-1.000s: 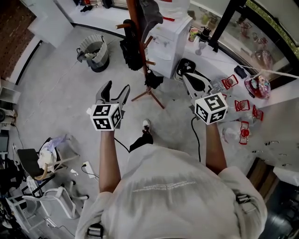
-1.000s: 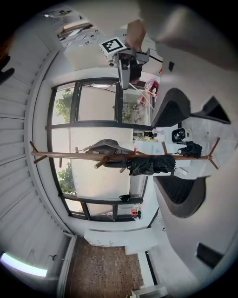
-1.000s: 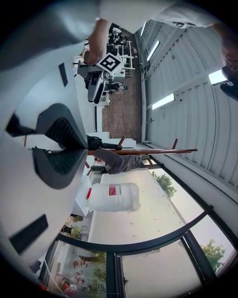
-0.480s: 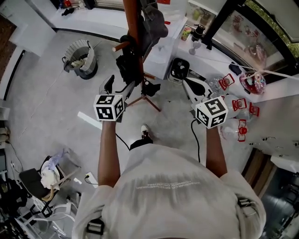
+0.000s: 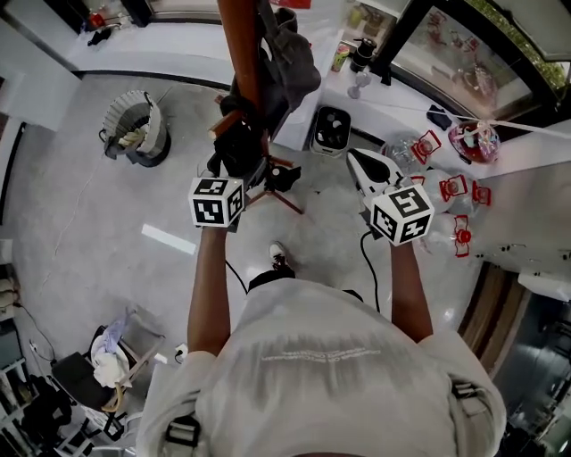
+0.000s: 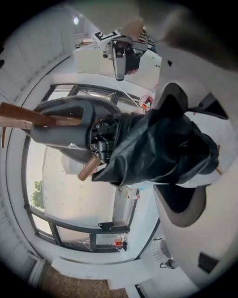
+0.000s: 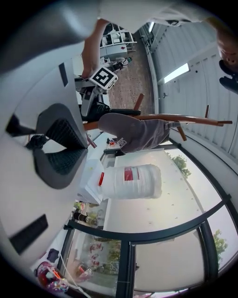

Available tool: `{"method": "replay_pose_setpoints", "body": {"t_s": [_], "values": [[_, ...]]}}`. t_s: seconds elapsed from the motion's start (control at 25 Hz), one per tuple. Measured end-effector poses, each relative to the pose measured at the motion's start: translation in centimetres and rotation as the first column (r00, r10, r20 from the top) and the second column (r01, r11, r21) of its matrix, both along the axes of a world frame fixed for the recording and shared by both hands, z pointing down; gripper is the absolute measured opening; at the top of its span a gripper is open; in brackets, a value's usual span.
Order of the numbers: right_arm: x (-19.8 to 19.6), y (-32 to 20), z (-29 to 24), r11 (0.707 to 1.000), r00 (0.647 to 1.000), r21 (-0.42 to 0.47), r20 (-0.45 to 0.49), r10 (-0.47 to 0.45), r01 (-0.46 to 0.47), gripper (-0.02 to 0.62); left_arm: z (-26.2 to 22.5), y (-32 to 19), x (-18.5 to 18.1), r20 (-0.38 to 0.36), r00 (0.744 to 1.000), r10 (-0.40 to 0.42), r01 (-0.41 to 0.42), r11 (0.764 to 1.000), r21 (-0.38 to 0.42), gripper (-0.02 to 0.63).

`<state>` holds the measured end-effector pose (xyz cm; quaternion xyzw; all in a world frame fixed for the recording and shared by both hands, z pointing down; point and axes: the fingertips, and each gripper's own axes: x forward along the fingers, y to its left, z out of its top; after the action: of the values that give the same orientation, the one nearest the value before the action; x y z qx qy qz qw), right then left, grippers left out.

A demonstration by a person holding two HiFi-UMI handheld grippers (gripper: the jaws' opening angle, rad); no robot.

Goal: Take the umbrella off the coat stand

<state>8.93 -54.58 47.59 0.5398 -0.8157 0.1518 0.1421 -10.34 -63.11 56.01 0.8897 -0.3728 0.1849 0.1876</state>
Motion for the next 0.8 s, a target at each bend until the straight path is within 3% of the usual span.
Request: {"method": "replay_pose_setpoints", "body": {"t_s": [0.36,0.52,0.8], "values": [[0.3,0.7,1.7,0.998,1.0,-0.065,-0.018,0.026,-0.027,0.025,1.0,-0.8,1.7,-0.073,0.997,0.014,-0.015,1.0,-0.007,0.425],[0.3,0.9,1.8,0.997,1.0,-0.074,-0.018,0.023,-0.024,0.024,0.9,-0.6,1.7,-0.074,0.997,-0.009,0.009,1.0,-0.001,0.37],[0.6,1.9,1.1,0.998,1.0,-0.06,-0.014,0.01,-0.01,0.025,0.8,0.5,1.9,-0.084,0.996,-0.017,0.013,0.999,-0.041,0.334]]}}
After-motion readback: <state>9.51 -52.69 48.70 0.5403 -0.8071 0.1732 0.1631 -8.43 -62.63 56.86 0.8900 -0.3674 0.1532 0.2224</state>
